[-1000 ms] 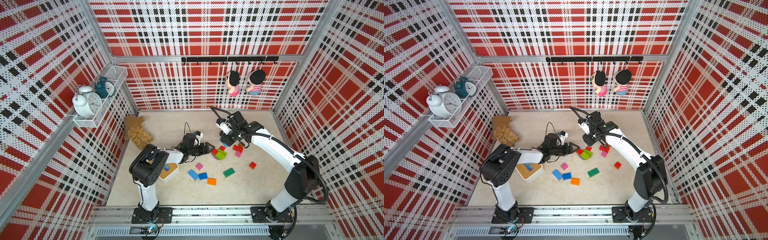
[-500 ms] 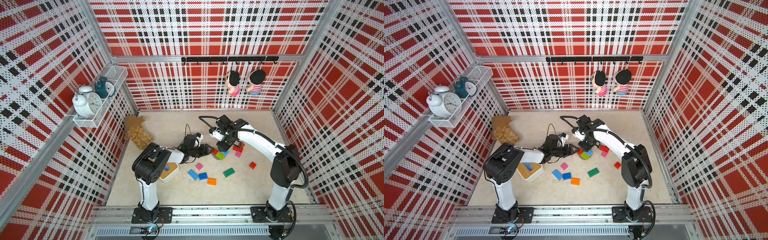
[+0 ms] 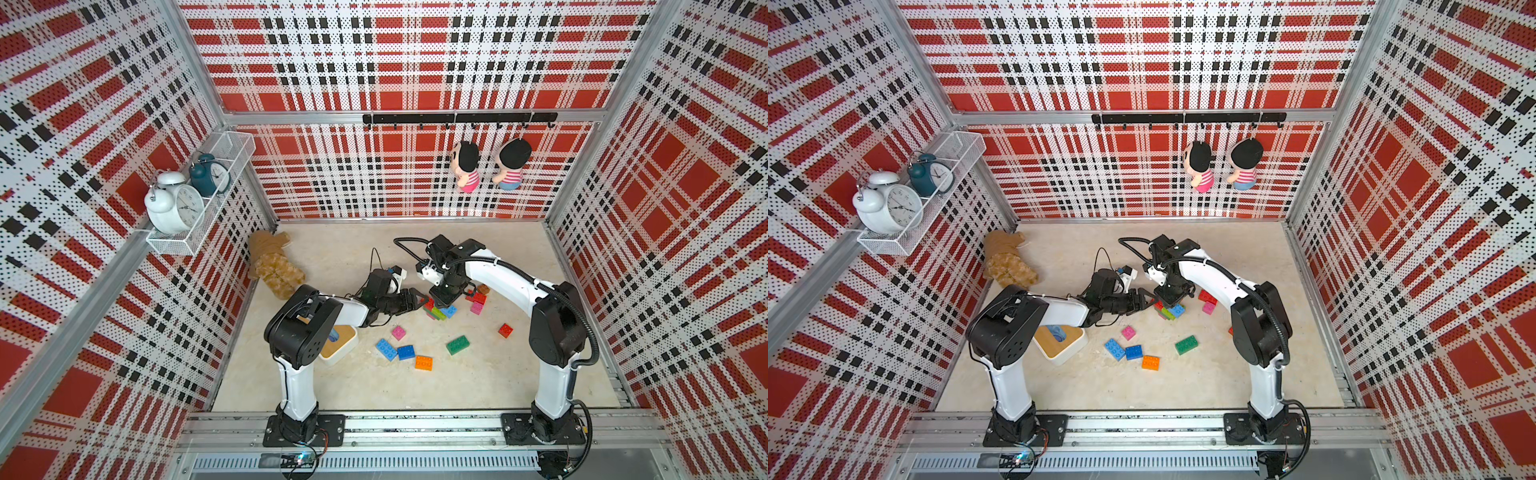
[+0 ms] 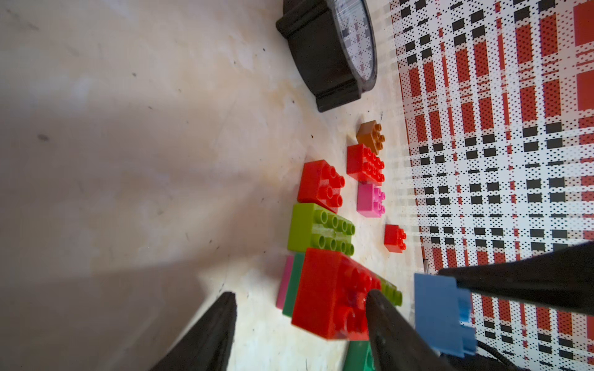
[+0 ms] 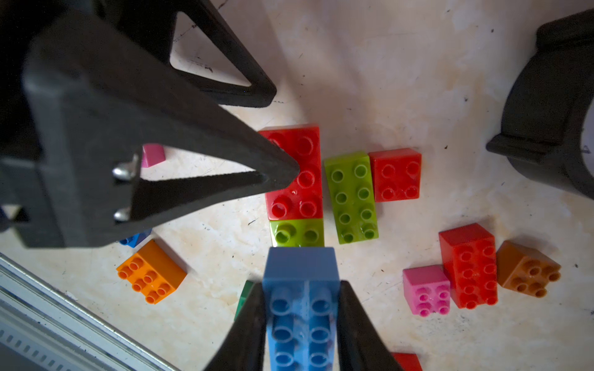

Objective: Assemble a heart with building blocks
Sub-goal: Assemble the building block at the center of the board.

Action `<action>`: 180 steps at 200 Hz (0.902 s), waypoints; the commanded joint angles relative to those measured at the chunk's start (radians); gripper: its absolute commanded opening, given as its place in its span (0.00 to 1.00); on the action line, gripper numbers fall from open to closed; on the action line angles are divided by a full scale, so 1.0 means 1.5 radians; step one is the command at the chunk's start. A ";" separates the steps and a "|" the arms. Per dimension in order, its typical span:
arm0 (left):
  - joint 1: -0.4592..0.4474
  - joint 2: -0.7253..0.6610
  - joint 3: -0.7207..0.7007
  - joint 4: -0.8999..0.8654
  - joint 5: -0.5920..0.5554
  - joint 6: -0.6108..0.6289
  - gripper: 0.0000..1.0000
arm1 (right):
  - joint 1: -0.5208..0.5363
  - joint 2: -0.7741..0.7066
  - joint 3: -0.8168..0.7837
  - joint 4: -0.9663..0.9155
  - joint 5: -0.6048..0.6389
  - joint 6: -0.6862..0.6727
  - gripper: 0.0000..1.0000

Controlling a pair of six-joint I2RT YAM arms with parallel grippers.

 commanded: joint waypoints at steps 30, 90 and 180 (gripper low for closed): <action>0.001 0.012 0.013 0.010 0.009 0.005 0.67 | 0.004 0.025 0.014 -0.017 -0.008 -0.002 0.00; 0.000 0.012 0.012 0.009 0.009 0.006 0.67 | 0.004 0.039 0.014 -0.017 -0.015 -0.001 0.00; 0.001 0.018 0.013 0.010 0.013 0.009 0.66 | 0.004 0.058 0.002 -0.007 -0.005 -0.001 0.00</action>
